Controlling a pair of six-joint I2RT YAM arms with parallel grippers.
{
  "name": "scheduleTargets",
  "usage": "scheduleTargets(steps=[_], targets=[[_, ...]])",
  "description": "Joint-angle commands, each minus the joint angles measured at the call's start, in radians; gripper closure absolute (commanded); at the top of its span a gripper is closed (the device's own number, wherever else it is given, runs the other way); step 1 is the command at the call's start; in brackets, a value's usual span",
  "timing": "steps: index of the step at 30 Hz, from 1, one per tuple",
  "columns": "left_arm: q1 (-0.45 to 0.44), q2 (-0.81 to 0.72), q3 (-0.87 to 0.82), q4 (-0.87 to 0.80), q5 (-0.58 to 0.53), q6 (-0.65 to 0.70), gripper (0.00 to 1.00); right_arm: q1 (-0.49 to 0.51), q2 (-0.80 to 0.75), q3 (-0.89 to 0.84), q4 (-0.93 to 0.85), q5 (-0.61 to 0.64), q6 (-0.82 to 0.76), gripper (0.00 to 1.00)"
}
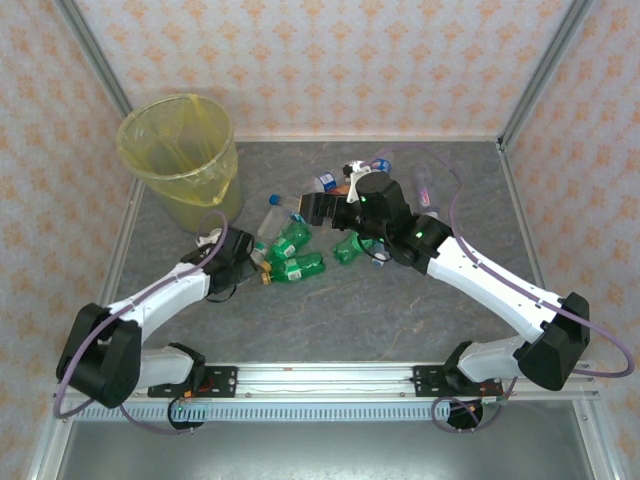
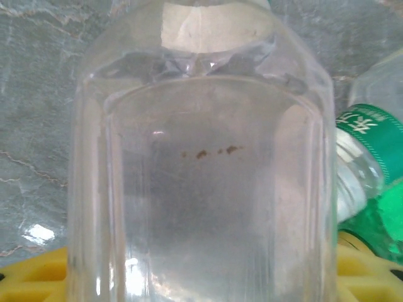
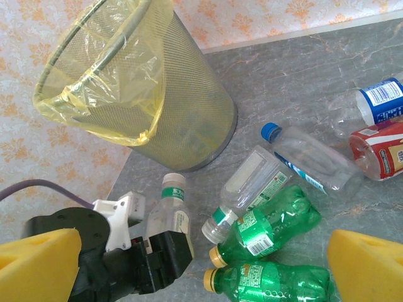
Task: Put the plastic bottles in the bin
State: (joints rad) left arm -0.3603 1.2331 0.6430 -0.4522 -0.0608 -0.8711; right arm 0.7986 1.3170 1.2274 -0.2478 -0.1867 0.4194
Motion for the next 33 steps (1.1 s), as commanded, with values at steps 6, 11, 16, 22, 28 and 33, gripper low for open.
scheduleTargets(steps=[6,11,16,22,28,33], targets=[[-0.047,-0.161,0.003,-0.089,-0.015,0.038,0.42,0.004,-0.001,-0.013,0.016,0.006,0.021,0.00],[-0.161,-0.165,0.089,-0.143,-0.078,0.040,0.42,0.004,-0.002,0.000,0.018,0.043,0.019,0.00],[-0.266,-0.147,0.236,-0.173,-0.148,0.044,0.42,0.004,-0.021,0.000,0.041,0.058,0.026,0.00],[-0.293,-0.099,0.465,-0.224,-0.196,0.088,0.42,0.004,-0.065,-0.032,0.097,0.027,0.034,0.00],[-0.259,-0.028,0.723,-0.285,-0.265,0.171,0.41,0.004,-0.108,-0.068,0.164,-0.017,0.037,0.00],[-0.130,0.032,0.860,-0.275,-0.214,0.220,0.42,0.011,-0.099,-0.052,0.207,-0.083,0.062,0.00]])
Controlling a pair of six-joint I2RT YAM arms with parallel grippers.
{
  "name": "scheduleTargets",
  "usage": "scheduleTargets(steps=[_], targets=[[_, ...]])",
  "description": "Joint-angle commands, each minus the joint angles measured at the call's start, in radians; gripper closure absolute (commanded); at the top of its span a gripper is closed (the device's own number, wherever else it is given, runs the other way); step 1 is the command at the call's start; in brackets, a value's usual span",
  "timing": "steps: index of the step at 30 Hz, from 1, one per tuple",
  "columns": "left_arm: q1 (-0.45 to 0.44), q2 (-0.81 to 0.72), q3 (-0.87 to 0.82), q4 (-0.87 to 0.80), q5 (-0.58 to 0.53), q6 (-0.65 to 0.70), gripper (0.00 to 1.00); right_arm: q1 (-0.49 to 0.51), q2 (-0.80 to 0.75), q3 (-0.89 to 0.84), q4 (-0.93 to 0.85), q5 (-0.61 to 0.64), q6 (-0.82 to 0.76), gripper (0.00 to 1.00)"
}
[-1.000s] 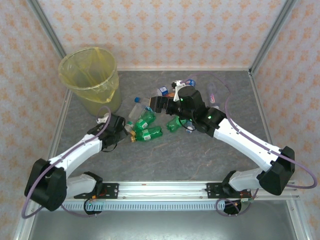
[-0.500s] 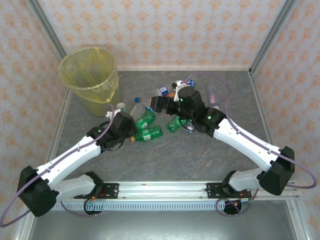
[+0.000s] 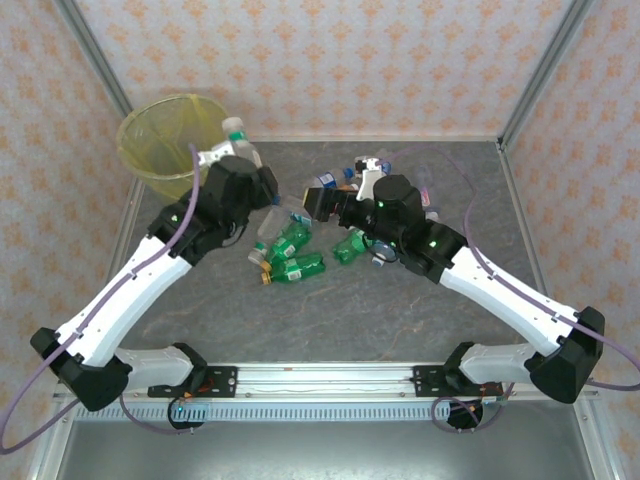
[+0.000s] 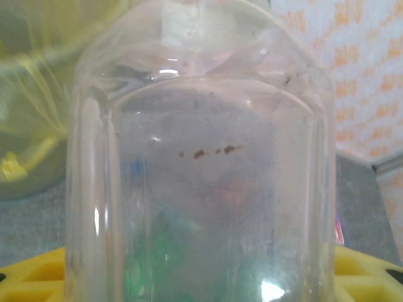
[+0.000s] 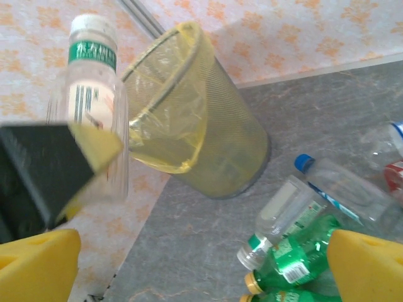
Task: Put the plastic bottles in the bin
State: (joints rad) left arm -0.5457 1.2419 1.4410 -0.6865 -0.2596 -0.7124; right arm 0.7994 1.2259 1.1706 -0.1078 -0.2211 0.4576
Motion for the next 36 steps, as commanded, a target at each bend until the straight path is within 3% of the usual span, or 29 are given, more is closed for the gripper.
scheduleTargets(steps=[1,11,17,24,30,32,36], targets=[[0.083,0.031,0.081,-0.039,-0.008,0.074,0.42,0.018,-0.003,0.012,0.069,-0.047,0.024,0.00],[0.468,0.150,0.249,-0.069,0.150,0.220,0.42,0.154,0.095,0.103,0.044,-0.002,-0.022,0.00],[0.602,0.263,0.315,-0.090,0.224,0.261,0.41,0.167,0.110,0.119,0.024,0.020,-0.021,0.00],[0.628,0.345,0.326,-0.100,0.242,0.288,0.37,0.167,0.125,0.146,-0.007,0.053,-0.015,0.00],[0.629,0.369,0.312,-0.097,0.267,0.275,0.18,0.166,0.101,0.124,-0.013,0.073,-0.006,0.00],[0.629,0.361,0.318,-0.093,0.268,0.270,0.06,0.166,0.091,0.117,-0.016,0.081,-0.011,0.00],[0.627,0.321,0.312,-0.072,0.283,0.260,0.01,0.167,0.087,0.113,-0.028,0.099,-0.010,0.00]])
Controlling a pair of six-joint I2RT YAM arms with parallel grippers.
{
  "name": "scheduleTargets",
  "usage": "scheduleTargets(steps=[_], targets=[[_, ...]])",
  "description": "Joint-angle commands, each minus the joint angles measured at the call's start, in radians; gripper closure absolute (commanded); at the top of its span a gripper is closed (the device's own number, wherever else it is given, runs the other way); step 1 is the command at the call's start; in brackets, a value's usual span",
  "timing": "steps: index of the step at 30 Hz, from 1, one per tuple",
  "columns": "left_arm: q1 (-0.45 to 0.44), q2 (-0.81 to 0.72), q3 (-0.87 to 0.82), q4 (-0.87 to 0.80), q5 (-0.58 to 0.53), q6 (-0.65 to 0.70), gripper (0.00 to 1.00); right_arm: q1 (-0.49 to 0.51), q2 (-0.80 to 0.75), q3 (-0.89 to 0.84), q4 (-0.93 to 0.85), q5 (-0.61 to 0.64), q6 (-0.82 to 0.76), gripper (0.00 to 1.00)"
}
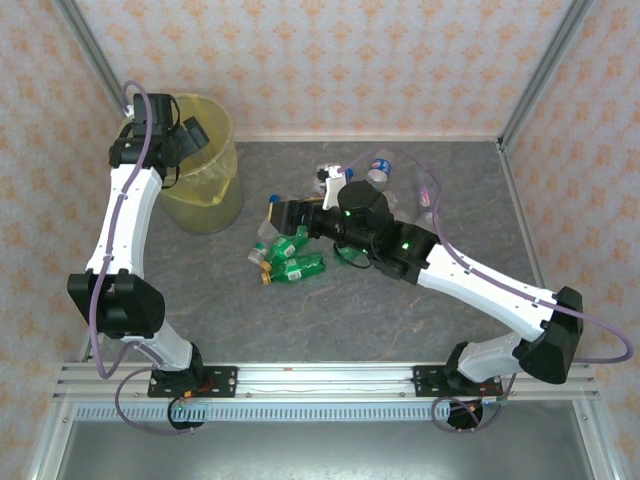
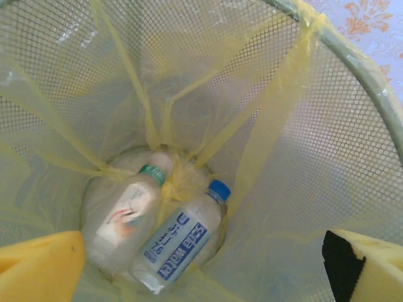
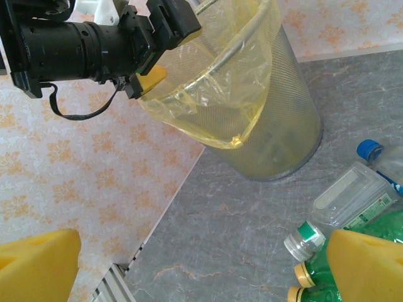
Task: Put the plastic bottles in the bin
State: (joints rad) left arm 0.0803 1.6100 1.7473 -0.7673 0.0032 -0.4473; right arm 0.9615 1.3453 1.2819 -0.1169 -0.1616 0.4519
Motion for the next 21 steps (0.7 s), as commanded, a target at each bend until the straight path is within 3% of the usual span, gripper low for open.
scheduleTargets(steps=[1,7,21], targets=[[0.000,-0.060,0.000,0.010,0.021,-0.005,0.01,0.005,-0.030,0.003,-0.022,0.048,-0.001,0.00],[-0.051,-0.157,-0.046,0.042,-0.001,0.000,0.01,0.005,-0.018,0.001,-0.030,0.057,0.001,0.00],[-0.347,-0.424,-0.392,0.143,-0.019,-0.069,0.02,0.005,-0.111,-0.112,-0.055,0.248,-0.005,0.00]])
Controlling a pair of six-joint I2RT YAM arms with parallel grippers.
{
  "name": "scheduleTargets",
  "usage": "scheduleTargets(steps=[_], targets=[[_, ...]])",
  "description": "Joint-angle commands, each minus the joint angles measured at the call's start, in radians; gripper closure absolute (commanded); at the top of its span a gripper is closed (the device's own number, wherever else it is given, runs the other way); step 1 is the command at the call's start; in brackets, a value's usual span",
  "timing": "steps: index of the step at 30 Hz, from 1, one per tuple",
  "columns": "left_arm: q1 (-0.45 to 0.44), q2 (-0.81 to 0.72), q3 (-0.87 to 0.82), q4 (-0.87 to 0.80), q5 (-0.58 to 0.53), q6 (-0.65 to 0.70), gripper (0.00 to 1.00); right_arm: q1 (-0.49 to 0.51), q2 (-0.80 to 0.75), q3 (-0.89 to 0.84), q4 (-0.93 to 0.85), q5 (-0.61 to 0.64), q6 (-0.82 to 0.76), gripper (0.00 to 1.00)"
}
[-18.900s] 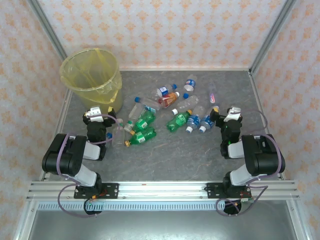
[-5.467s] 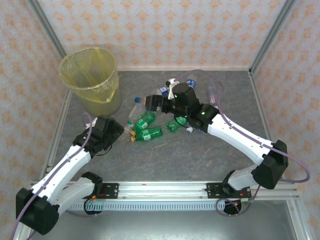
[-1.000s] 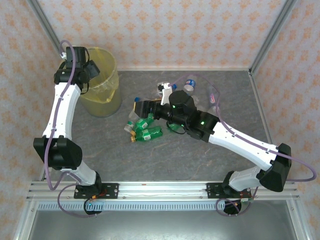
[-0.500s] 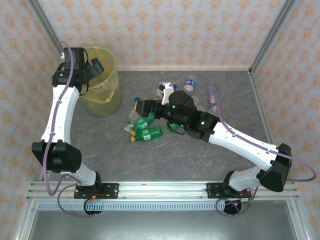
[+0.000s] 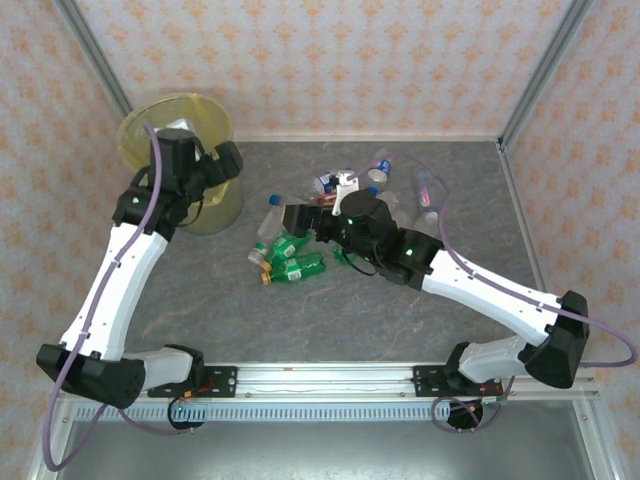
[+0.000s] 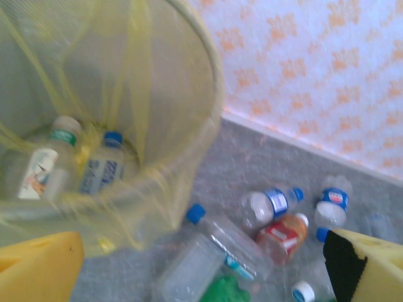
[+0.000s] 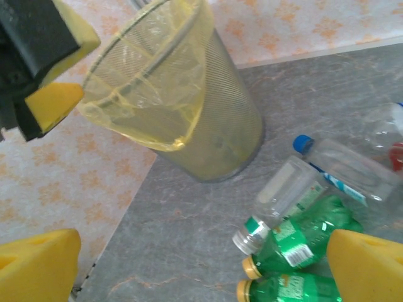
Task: Put the plastic bottles in the bin
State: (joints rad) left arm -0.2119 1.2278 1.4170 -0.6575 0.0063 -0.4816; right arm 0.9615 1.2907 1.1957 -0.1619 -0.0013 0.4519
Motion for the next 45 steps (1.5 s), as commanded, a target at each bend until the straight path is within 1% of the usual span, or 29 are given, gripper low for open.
scheduleTargets(steps=[1,5,7,10,14,20,22,26,31,35,45], targets=[[-0.077,-0.058,-0.098,0.044,-0.028,-0.042,0.03,0.004,-0.068,-0.035,-0.014,0.093,-0.012,0.00],[-0.171,-0.112,-0.247,0.091,-0.047,-0.068,0.04,0.005,-0.103,-0.069,-0.034,0.131,-0.027,0.00],[-0.205,-0.129,-0.312,0.115,-0.055,-0.078,0.04,0.005,-0.147,-0.093,-0.024,0.128,-0.041,0.00],[-0.242,-0.149,-0.419,0.179,-0.046,-0.089,0.04,0.005,-0.187,-0.125,-0.025,0.160,-0.017,0.00],[-0.253,-0.154,-0.566,0.310,0.045,-0.098,0.03,0.004,-0.238,-0.170,-0.022,0.162,-0.002,0.00],[-0.265,-0.098,-0.684,0.428,0.119,-0.092,0.04,0.004,-0.270,-0.175,-0.101,0.135,0.011,0.00],[-0.273,-0.086,-0.715,0.472,0.146,-0.099,0.05,0.004,-0.268,-0.165,-0.131,0.134,0.017,0.00],[-0.305,-0.049,-0.754,0.523,0.139,-0.096,0.05,0.004,-0.271,-0.166,-0.139,0.139,0.041,0.00],[-0.346,0.014,-0.768,0.539,0.145,-0.080,0.06,0.005,-0.269,-0.167,-0.122,0.121,0.058,0.00],[-0.381,0.035,-0.786,0.567,0.146,-0.077,0.06,0.004,-0.259,-0.158,-0.124,0.116,0.046,0.00],[-0.426,0.094,-0.800,0.605,0.138,-0.062,0.06,0.004,-0.249,-0.159,-0.120,0.092,0.034,0.00]])
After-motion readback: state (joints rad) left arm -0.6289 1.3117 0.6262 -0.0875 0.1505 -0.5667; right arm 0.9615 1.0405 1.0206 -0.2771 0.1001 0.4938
